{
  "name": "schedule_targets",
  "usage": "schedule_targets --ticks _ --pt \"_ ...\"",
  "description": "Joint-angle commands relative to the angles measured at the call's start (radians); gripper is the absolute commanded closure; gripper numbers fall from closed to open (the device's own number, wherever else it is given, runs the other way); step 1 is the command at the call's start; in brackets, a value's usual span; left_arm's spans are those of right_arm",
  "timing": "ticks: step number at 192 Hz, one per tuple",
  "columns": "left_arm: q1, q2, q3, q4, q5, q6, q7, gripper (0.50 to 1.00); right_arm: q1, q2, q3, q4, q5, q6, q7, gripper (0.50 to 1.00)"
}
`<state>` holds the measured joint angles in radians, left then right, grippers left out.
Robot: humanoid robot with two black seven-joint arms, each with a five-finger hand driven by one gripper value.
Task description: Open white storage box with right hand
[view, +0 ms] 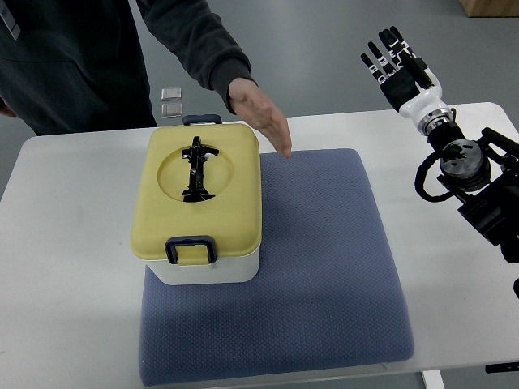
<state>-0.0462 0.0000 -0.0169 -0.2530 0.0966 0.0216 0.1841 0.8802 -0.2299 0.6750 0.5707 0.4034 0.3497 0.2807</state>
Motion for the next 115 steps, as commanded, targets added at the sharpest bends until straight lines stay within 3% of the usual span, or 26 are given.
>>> schedule_targets --ticks 1,115 --pt "0.000 0.000 0.000 0.000 0.000 0.000 0.000 0.500 0.000 0.001 0.000 0.000 0.000 -0.002 0.000 0.564" --pt "0.000 0.000 -0.005 0.001 -0.001 0.000 0.000 0.500 0.017 -0.002 0.000 0.000 0.000 -0.002 0.000 0.564"
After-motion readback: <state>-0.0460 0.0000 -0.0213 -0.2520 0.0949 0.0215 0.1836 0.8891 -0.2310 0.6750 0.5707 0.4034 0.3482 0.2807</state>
